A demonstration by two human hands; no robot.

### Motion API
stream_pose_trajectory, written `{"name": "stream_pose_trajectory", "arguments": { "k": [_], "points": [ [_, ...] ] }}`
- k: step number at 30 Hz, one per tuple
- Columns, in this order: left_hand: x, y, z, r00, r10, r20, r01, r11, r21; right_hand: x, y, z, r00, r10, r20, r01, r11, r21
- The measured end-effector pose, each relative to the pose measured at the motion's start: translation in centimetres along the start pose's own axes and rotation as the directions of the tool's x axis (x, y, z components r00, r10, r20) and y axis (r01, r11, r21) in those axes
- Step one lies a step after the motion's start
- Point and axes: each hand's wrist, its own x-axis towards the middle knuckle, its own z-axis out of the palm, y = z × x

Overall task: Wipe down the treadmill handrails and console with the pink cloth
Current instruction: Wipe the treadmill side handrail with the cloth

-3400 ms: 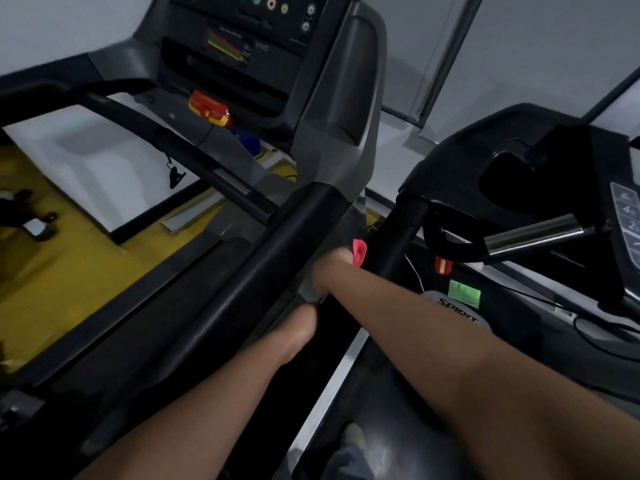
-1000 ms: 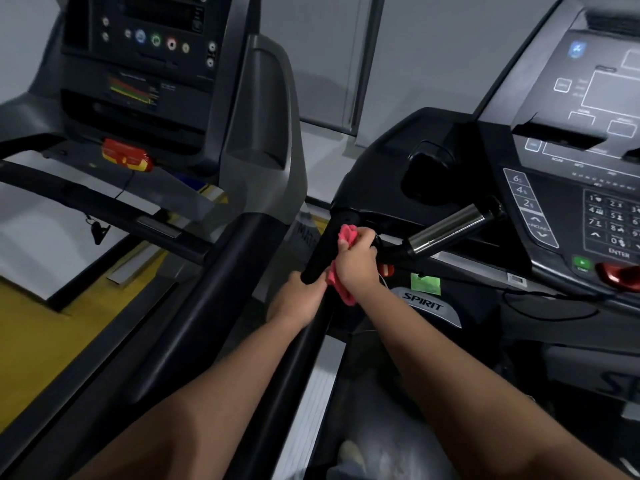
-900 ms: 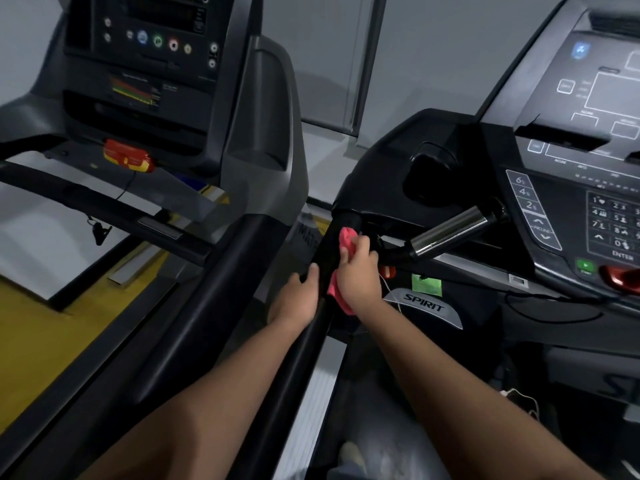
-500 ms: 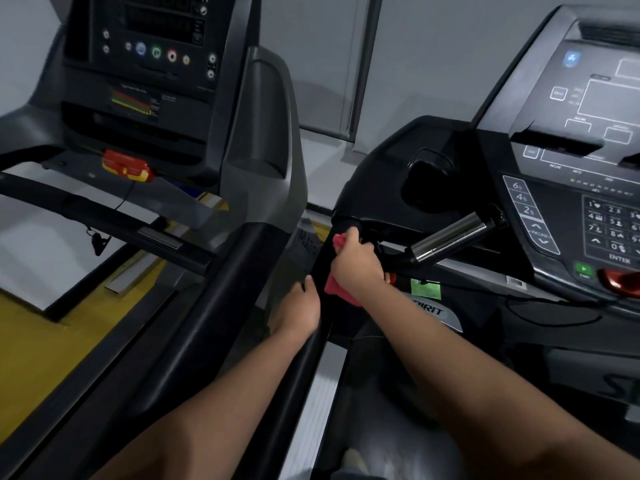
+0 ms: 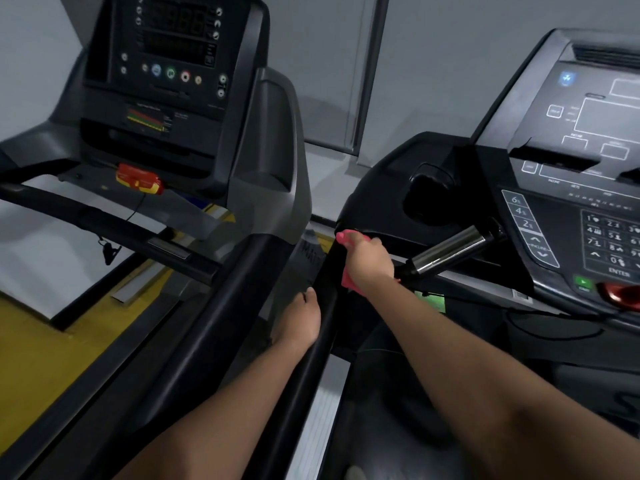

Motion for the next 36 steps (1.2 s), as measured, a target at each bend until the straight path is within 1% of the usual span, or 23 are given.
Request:
{"name": "stream_pose_trajectory", "arguments": {
  "k": [3,7,11,13,16,19,21,26,28,32,36],
  "points": [
    [0.1,0.2,0.1,1.000,0.005,-0.019,-0.004,1.000,0.016,-2.2,0.8,1.2,0.996,-0.051,-0.077,0.055,0.998,0.044],
    [0.1,0.5,0.2,1.000,0.013,-0.026,-0.012,0.999,0.042,-4.5,0.9,2.2,0.989,-0.102,-0.105,0.103,0.995,0.007],
    [0.1,0.3,0.3,1.000,0.004,-0.021,-0.002,0.998,0.057,-5.5,1.3,1.7,0.980,-0.198,-0.032,0.193,0.974,-0.119],
    [0.1,0.2,0.3,1.000,0.008,-0.017,-0.007,0.999,0.051,-5.0,1.3,1.1,0.973,-0.231,-0.021,0.223,0.957,-0.187],
    [0.0,0.1,0.2,1.000,0.012,-0.019,-0.011,0.999,0.042,-3.3,0.9,0.6,0.974,-0.225,-0.034,0.210,0.946,-0.246],
    [0.0,-0.1,0.3,1.000,0.004,-0.028,-0.002,0.999,0.046,-1.4,0.0,0.2,0.983,-0.182,0.010,0.175,0.928,-0.330],
    [0.0,-0.2,0.4,0.999,0.006,-0.035,-0.004,0.999,0.035,-0.4,-0.8,-0.1,0.986,-0.162,0.038,0.163,0.902,-0.400],
    [-0.1,-0.3,0.4,0.999,0.010,-0.044,-0.008,0.999,0.032,1.7,-2.5,-0.6,0.987,-0.150,0.051,0.154,0.830,-0.536],
    [0.1,-0.4,0.2,1.000,-0.012,-0.026,0.012,1.000,0.020,2.4,-3.2,-0.6,0.985,-0.151,0.080,0.169,0.797,-0.580],
    [0.1,-1.5,-0.1,0.996,-0.053,0.065,0.060,0.992,-0.111,2.7,-4.2,-0.9,0.976,-0.154,0.150,0.215,0.726,-0.653],
    [-0.7,-3.3,-0.5,0.986,-0.103,0.128,0.113,0.991,-0.076,0.6,-4.0,-0.9,0.957,-0.232,0.176,0.289,0.676,-0.678]
  ]
}}
